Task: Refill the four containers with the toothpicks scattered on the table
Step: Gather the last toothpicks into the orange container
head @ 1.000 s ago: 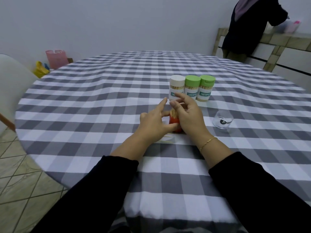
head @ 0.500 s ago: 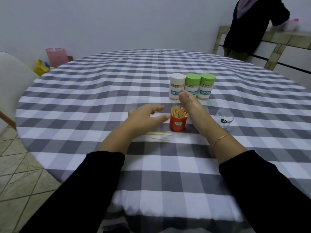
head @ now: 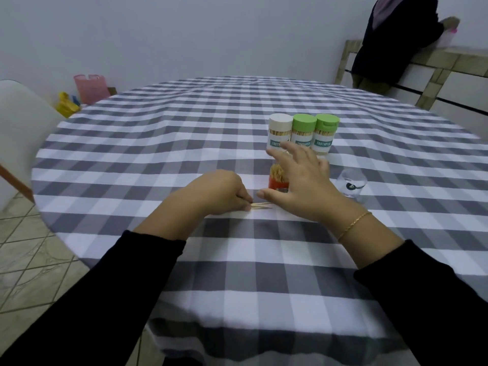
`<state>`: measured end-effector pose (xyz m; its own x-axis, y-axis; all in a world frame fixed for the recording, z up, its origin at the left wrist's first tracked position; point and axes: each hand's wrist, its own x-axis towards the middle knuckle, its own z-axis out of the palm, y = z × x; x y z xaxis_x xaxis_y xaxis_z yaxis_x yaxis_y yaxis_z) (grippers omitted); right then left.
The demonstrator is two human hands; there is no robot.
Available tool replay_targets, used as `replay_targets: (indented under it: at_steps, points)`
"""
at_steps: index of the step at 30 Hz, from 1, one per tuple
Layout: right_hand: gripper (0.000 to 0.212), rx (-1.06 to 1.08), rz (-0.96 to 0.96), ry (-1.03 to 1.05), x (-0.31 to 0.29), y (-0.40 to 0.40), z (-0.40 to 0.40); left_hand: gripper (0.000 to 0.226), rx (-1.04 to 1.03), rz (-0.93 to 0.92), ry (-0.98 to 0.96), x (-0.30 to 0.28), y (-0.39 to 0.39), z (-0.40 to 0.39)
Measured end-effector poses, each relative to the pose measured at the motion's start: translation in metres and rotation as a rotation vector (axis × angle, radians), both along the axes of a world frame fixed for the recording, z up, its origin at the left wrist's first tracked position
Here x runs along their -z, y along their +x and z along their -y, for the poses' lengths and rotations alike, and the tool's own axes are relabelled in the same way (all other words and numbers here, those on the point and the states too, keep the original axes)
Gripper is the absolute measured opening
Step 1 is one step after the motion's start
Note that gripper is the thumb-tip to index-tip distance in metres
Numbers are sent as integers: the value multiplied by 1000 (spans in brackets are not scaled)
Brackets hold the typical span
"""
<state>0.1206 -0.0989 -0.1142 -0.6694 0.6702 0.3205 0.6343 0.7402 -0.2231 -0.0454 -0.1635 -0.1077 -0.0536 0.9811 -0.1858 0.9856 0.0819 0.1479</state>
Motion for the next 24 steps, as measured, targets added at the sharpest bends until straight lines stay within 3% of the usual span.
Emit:
replay_targets:
  at_steps: [4, 9, 14, 19, 24]
  points:
    - [100, -2, -147, -180, 8, 5, -1, 28, -97, -114, 25, 5, 7, -8]
    - [117, -21, -427, -461, 19, 4, -2, 21, -46, -383, 11, 5, 24, -11]
    - [113, -29, -488, -605, 26, 4, -3, 15, -59, -439, 38, 5, 24, -12]
    - [104, -15, -483, -597, 31, 4, -6, 21, -83, -366, 65, 5, 18, -18]
    - [101, -9, -517, -580, 35, 3, -10, 22, -26, -408, 103, 6, 10, -19]
